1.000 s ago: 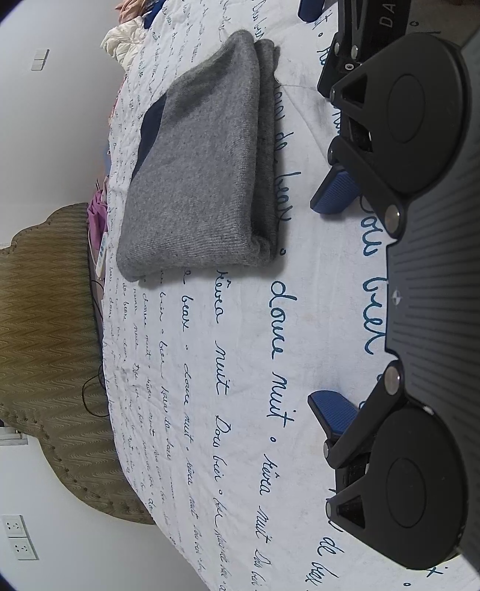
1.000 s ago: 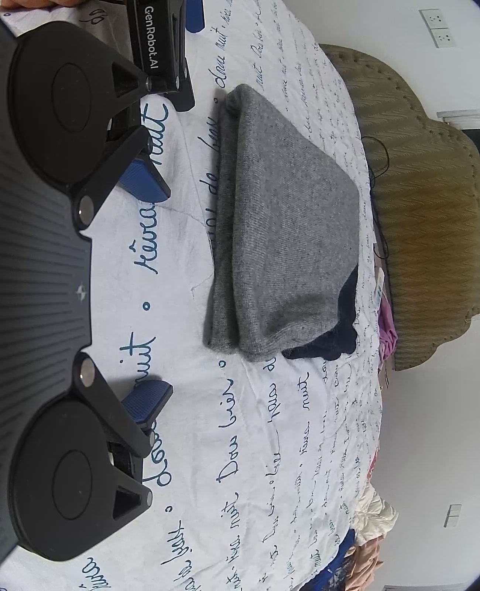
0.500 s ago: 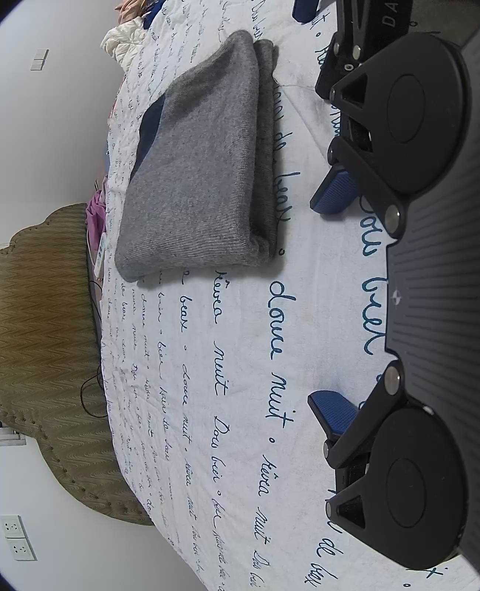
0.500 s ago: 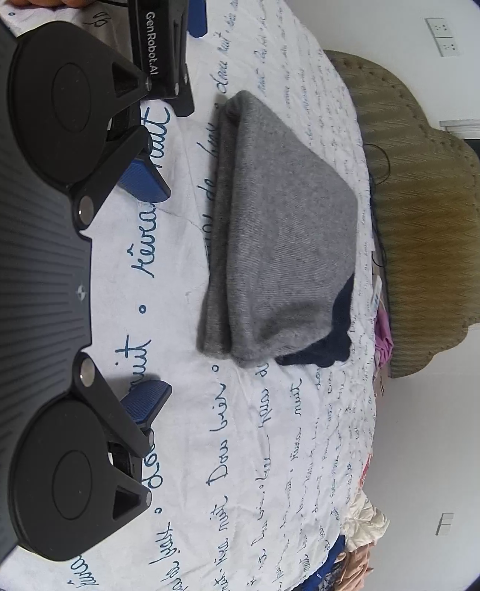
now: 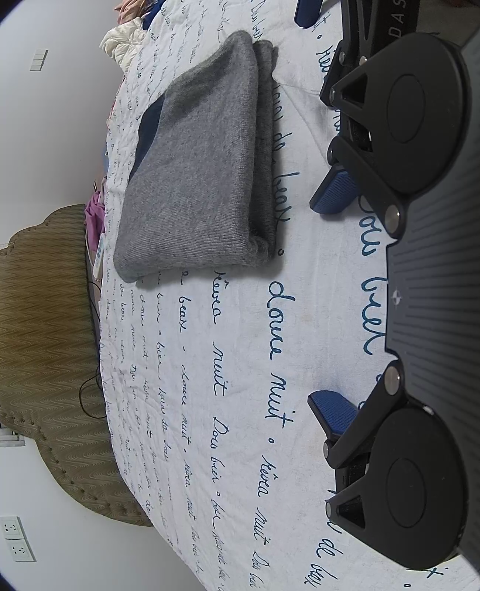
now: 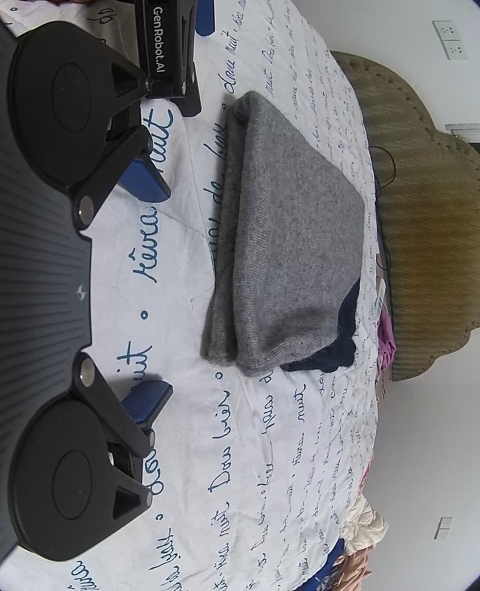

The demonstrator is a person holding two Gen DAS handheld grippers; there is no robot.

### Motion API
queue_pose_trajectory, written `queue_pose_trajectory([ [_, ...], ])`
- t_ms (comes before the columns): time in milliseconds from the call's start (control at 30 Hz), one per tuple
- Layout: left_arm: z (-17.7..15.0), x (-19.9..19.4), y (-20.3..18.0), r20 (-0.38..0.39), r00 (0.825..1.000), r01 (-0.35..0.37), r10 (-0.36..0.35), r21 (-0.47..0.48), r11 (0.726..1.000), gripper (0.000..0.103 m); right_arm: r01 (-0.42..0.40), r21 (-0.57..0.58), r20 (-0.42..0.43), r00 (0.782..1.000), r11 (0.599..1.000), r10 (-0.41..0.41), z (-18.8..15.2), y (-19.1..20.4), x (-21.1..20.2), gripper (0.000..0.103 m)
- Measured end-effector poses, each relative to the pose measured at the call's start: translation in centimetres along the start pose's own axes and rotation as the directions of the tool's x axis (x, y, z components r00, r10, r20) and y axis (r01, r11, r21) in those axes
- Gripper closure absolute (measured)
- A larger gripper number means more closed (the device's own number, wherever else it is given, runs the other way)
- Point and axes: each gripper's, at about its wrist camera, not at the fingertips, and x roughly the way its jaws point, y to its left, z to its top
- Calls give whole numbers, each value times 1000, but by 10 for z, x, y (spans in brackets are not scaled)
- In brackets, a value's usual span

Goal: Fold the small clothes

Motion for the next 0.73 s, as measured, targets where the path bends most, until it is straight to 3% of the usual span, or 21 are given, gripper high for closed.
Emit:
queue_pose_trajectory([
  [567,0,0,0,1,1000,2,-2,2,1000,0,2,-1,-2,1000,1000,-2,0,0,0,0],
  [733,0,-9,7,13,999,40,-40,-12,999,0,-19,5,-5,1000,1000,19,4,-4,-4,0],
])
